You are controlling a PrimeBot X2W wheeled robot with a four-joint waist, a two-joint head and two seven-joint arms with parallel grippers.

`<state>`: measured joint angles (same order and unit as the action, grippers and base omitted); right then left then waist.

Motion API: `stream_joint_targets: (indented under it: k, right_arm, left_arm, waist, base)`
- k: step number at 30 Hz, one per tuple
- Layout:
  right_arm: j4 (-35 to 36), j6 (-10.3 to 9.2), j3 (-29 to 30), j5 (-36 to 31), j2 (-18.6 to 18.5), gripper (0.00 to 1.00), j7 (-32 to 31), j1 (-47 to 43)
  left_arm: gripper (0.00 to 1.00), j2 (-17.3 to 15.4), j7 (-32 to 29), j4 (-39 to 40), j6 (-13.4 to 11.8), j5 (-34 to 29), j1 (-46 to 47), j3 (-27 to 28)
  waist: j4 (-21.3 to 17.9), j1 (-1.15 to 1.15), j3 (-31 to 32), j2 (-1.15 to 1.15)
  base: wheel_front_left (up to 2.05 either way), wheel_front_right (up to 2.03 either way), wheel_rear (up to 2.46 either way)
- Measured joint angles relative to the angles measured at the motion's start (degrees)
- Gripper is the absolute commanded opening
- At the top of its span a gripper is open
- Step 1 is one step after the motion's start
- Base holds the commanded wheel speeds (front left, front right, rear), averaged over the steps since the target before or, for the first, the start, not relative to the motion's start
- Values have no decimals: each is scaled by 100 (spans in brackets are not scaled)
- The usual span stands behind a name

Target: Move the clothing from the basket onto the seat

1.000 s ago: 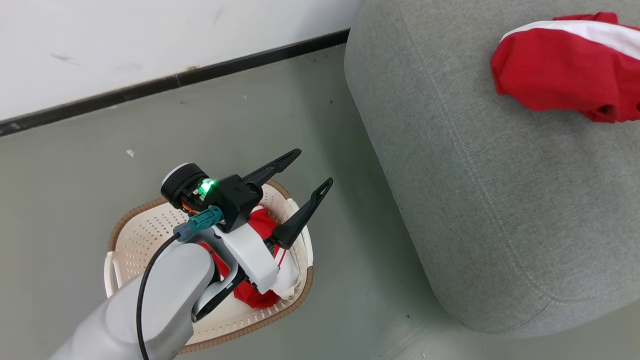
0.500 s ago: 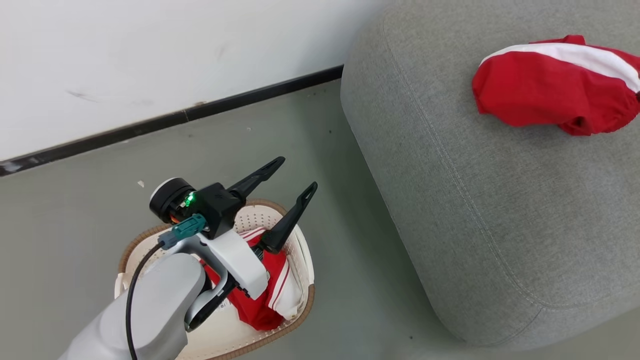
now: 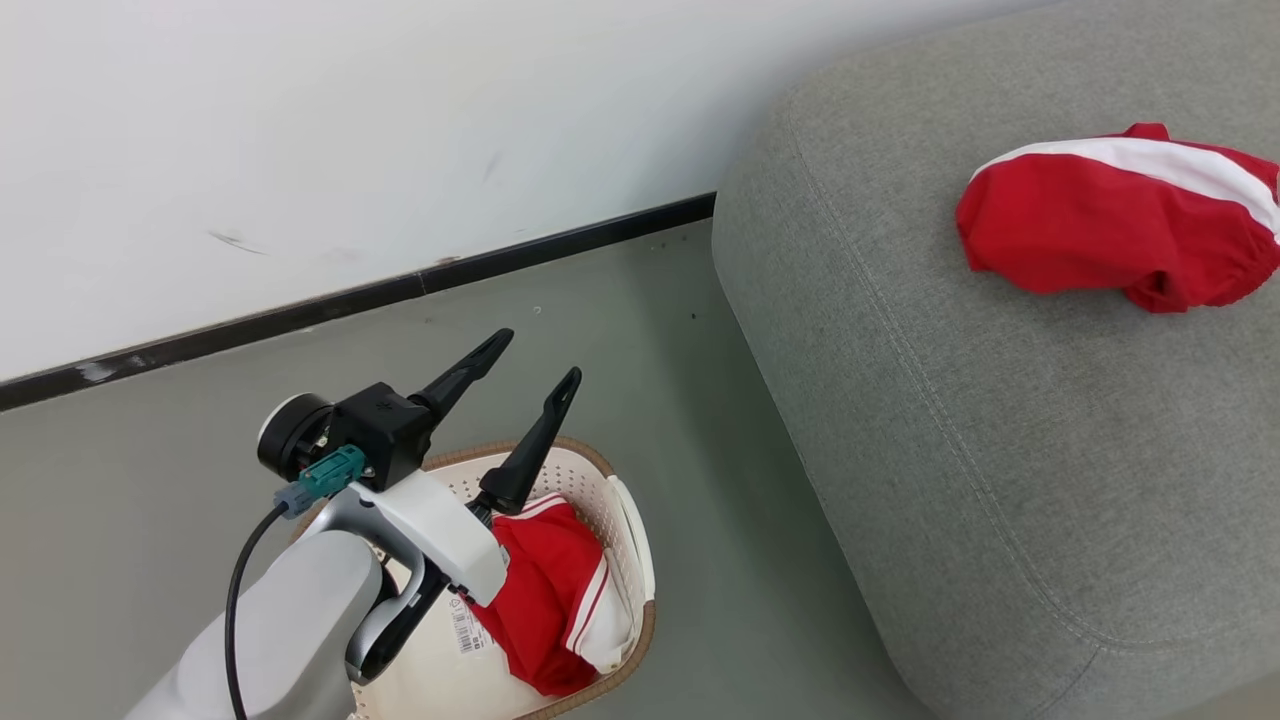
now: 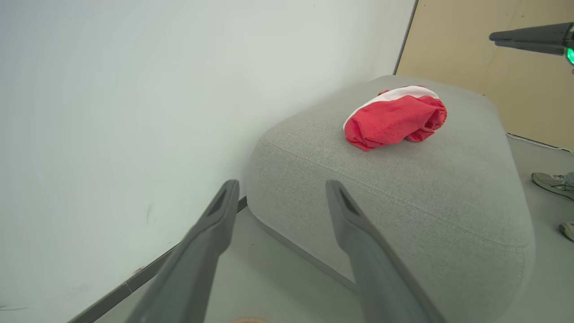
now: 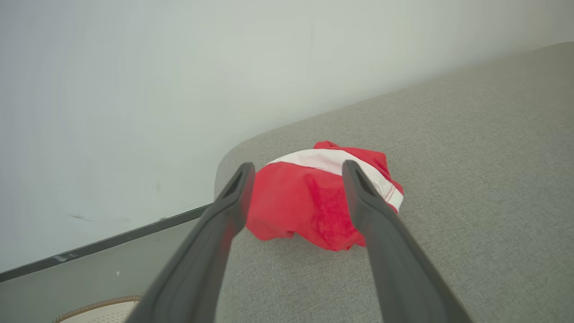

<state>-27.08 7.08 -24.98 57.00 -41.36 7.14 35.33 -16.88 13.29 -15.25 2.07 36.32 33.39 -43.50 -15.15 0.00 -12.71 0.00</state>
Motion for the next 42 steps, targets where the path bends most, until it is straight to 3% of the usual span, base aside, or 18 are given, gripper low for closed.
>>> stream_joint_targets:
  k: [8, 17, 24, 34, 42]
  right_arm:
    - [44, 0, 119, -73, 27, 100, 572, -203]
    - [312, 0, 258, -314, 257, 100, 708, -515]
    - [455, 0, 508, -422, 539, 100, 732, -905]
    - [843, 0, 1362, -855, 1070, 100, 732, -1457]
    - [1036, -1, 1477, -1365, 1540, 100, 732, -2069]
  left_arm:
    - [100, 9, 49, -60, -153, 157, -253, 253]
    - [100, -12, 92, -82, -394, 376, -582, 700]
    - [100, 15, 93, -80, -503, 516, -855, 987]
    - [100, 91, 100, 55, -599, 564, -1241, 1473]
    - [100, 311, 100, 133, -647, 605, -1632, 1914]
  waist:
    - [202, 0, 230, 0]
    - [466, 0, 451, 0]
    - [674, 0, 573, 0]
    - [936, 0, 717, 0]
    - [1100, 0, 836, 0]
  base:
    - [0, 0, 0]
    - [0, 0, 0]
    - [0, 0, 0]
    - [0, 0, 0]
    - [0, 0, 0]
